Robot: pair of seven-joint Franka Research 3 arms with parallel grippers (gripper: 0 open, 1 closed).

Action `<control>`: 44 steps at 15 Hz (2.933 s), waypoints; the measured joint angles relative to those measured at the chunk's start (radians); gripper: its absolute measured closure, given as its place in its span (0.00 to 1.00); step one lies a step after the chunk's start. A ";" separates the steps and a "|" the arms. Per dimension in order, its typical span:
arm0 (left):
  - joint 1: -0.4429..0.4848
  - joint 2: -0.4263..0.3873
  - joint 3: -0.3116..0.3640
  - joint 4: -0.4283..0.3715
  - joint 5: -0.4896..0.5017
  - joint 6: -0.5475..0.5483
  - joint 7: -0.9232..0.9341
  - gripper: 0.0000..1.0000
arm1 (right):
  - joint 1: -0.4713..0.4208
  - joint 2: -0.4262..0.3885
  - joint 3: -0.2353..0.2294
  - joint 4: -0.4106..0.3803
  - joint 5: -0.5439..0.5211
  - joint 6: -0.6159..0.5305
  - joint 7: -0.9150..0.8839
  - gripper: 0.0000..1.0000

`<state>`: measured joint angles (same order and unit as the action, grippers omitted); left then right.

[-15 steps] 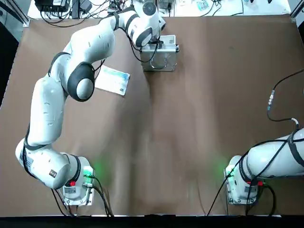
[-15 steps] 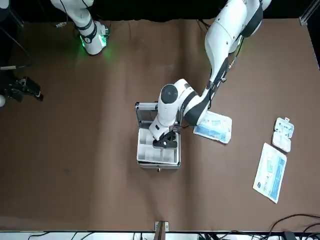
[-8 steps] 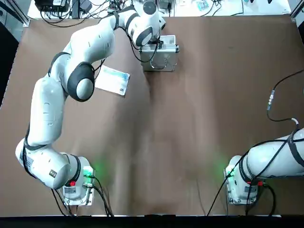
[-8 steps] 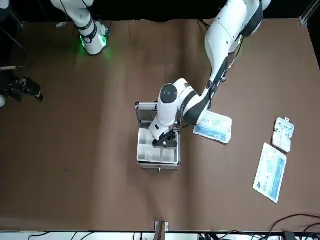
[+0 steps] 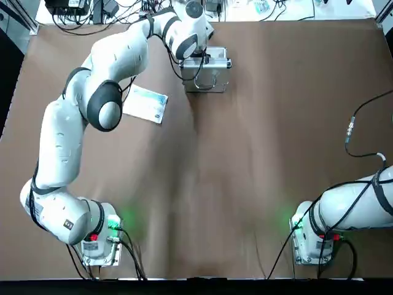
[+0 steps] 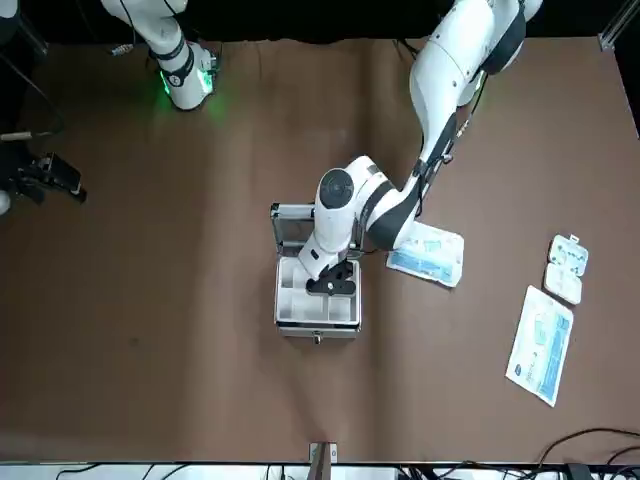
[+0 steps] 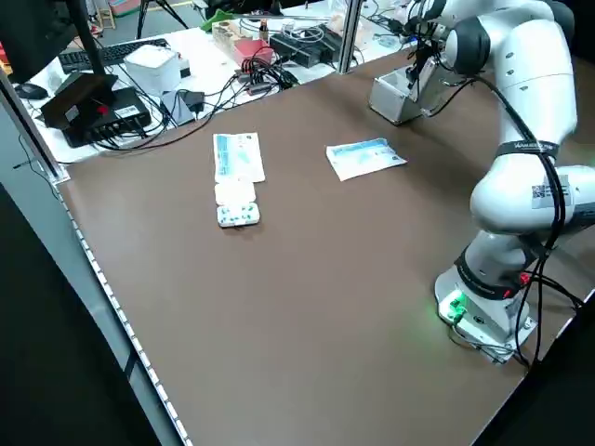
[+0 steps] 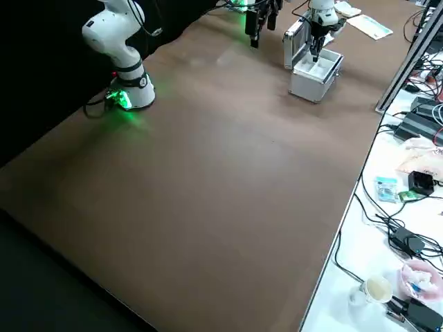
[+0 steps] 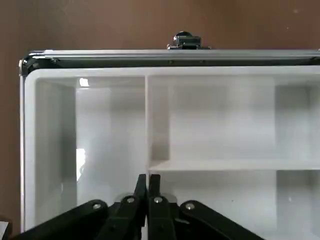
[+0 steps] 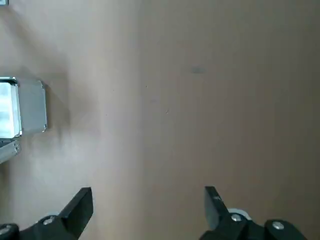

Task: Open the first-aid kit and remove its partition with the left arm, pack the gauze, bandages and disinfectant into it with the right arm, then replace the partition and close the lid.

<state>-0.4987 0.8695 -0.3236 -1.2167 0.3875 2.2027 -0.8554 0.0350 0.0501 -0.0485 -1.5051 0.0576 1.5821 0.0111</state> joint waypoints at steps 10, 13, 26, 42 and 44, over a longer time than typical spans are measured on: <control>0.001 0.001 0.004 0.000 0.000 0.018 0.000 0.96 | 0.000 0.000 0.000 0.000 0.000 0.000 0.000 0.01; 0.001 0.001 0.009 0.000 0.000 0.031 0.000 0.96 | 0.000 0.000 0.000 0.000 0.000 0.000 0.000 0.01; -0.003 0.017 0.017 -0.002 0.000 0.047 0.000 0.96 | 0.000 0.000 0.000 0.000 0.000 0.000 0.000 0.01; 0.003 -0.003 0.017 0.011 -0.014 0.045 -0.006 0.62 | 0.000 0.000 0.001 0.000 0.000 0.000 0.000 0.01; 0.016 -0.030 0.018 0.013 -0.074 0.042 -0.007 0.62 | 0.000 0.000 0.001 0.000 0.000 0.000 0.000 0.01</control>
<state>-0.4827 0.8397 -0.3061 -1.2034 0.3137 2.2447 -0.8623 0.0351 0.0501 -0.0474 -1.5052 0.0577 1.5821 0.0106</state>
